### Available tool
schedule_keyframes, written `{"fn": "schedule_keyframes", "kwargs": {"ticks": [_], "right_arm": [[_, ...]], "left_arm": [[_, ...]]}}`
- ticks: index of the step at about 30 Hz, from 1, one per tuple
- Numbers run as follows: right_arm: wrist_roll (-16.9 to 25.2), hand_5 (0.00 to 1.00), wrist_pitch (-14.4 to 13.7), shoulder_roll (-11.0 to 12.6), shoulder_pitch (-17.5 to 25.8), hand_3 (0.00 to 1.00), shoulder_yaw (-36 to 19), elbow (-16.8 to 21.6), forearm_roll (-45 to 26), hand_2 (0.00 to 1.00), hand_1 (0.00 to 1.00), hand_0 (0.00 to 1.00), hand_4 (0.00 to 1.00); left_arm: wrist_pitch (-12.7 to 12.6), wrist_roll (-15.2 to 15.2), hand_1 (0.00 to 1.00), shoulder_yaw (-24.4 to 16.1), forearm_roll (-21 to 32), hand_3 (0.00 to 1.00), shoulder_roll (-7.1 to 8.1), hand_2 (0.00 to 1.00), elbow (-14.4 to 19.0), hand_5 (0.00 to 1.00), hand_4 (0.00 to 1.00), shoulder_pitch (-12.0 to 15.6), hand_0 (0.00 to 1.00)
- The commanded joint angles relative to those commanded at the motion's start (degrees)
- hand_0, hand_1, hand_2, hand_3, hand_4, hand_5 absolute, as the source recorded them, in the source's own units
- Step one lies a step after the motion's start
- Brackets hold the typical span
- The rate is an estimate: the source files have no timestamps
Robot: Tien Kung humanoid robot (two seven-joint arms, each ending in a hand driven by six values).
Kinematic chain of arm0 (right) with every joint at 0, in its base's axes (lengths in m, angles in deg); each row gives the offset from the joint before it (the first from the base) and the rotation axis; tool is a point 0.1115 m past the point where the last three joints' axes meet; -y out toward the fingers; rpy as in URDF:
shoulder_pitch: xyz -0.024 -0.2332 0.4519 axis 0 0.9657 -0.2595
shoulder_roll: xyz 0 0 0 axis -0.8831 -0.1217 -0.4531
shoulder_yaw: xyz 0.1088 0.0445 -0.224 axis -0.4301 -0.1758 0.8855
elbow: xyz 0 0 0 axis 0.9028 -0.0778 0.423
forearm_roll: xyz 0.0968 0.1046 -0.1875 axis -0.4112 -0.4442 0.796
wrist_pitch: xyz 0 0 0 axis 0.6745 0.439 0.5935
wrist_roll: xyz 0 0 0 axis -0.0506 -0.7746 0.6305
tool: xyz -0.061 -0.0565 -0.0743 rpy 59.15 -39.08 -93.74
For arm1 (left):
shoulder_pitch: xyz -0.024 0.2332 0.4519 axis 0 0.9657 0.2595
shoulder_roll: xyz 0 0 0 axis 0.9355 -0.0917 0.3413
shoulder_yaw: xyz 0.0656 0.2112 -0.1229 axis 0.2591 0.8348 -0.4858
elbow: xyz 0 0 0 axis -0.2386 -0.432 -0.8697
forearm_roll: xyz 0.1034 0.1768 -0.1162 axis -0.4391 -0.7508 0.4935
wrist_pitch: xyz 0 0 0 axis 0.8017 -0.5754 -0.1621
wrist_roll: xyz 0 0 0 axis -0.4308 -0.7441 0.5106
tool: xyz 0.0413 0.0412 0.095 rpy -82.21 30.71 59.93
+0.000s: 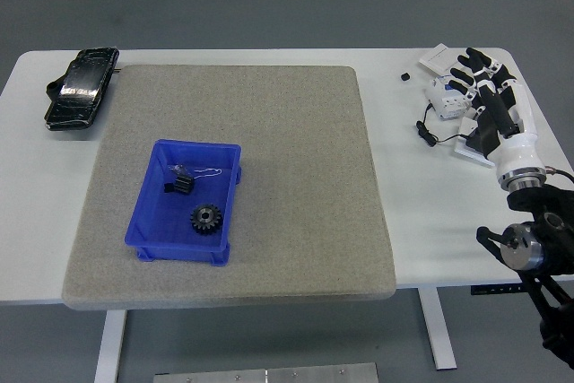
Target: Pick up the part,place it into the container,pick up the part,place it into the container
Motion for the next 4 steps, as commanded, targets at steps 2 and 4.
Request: {"fn": "schedule_keyframes", "kwargs": {"ticks": [2,4], "right_arm": [[0.02,0.506,0.03,0.00,-0.01,0.709,0.07,-0.14,-0.11,0.761,0.721,0.747,0.804],[0.04,0.508,0.07,0.01,-0.02,0.708,0.14,-0.25,-0.19,0.760,0.722,0.748,0.803]], "left_arm": [[0.03,0.00,0.700,-0.05,-0.10,0.615,-0.04,0.696,-0.01,0.341,0.670,-0.02,0.727],[0.07,-0.05,0.700,-0.15,-0.28,0.614,-0.10,0.696,0.00,0.342,0.669,-0.02,0.727]]}}
